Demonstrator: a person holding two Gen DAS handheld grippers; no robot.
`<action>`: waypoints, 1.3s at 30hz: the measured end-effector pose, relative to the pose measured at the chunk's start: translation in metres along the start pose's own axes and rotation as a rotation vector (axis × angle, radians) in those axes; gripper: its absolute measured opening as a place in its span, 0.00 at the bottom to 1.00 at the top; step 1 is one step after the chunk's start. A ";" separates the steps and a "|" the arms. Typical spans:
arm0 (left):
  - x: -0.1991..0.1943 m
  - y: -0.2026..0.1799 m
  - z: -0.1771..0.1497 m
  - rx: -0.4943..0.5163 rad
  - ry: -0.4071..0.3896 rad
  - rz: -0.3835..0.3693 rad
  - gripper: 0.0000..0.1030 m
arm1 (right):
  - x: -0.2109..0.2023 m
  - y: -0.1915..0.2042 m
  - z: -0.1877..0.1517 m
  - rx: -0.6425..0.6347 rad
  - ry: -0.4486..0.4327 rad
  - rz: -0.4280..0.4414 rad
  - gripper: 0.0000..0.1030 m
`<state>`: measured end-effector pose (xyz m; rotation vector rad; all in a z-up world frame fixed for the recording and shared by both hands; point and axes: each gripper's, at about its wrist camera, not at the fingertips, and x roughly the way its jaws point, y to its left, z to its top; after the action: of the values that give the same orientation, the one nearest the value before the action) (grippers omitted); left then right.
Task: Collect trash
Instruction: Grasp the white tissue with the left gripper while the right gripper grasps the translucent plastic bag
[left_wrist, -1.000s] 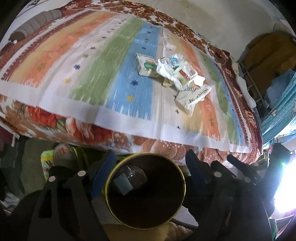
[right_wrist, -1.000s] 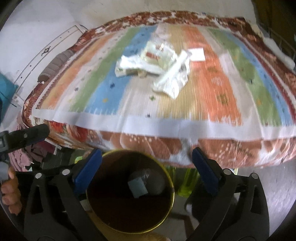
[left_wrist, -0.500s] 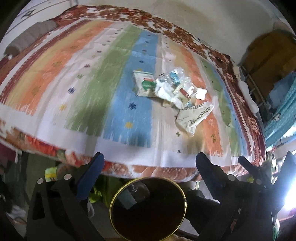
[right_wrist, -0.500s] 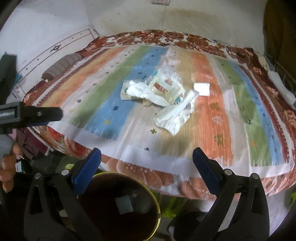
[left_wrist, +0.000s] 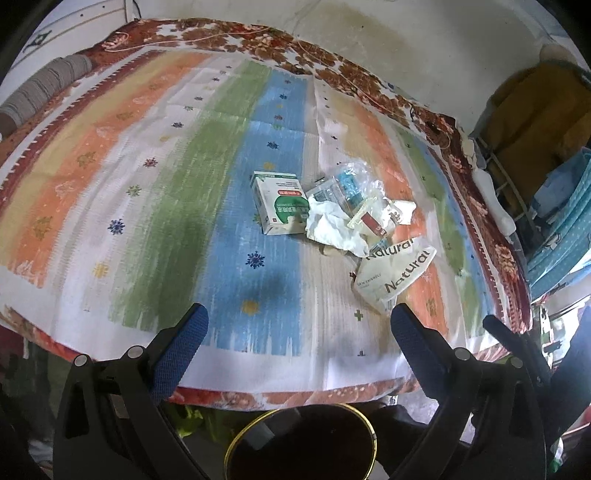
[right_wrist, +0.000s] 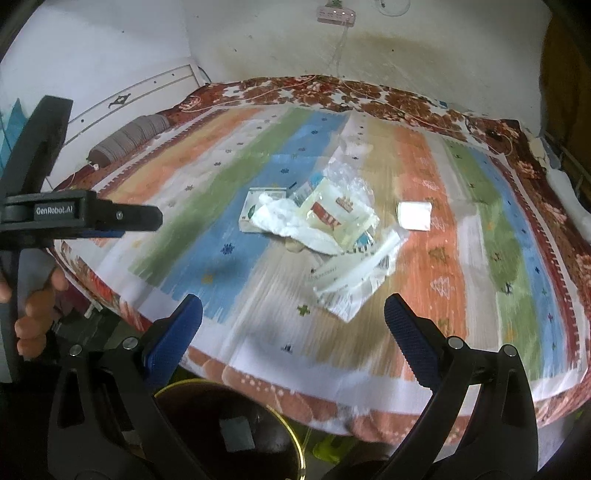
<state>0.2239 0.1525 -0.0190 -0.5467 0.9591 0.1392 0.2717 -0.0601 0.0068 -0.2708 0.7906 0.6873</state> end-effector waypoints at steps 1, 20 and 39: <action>0.002 0.000 0.002 0.001 0.003 -0.001 0.94 | 0.003 -0.001 0.002 -0.006 -0.001 0.000 0.91; 0.048 0.014 0.025 -0.087 0.061 -0.062 0.87 | 0.061 -0.039 0.045 -0.069 -0.044 0.054 0.91; 0.082 0.024 0.037 -0.112 0.097 -0.090 0.74 | 0.130 -0.045 0.081 -0.237 -0.040 0.108 0.91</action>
<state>0.2897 0.1817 -0.0781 -0.7035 1.0238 0.0864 0.4115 0.0041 -0.0339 -0.4301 0.6895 0.8875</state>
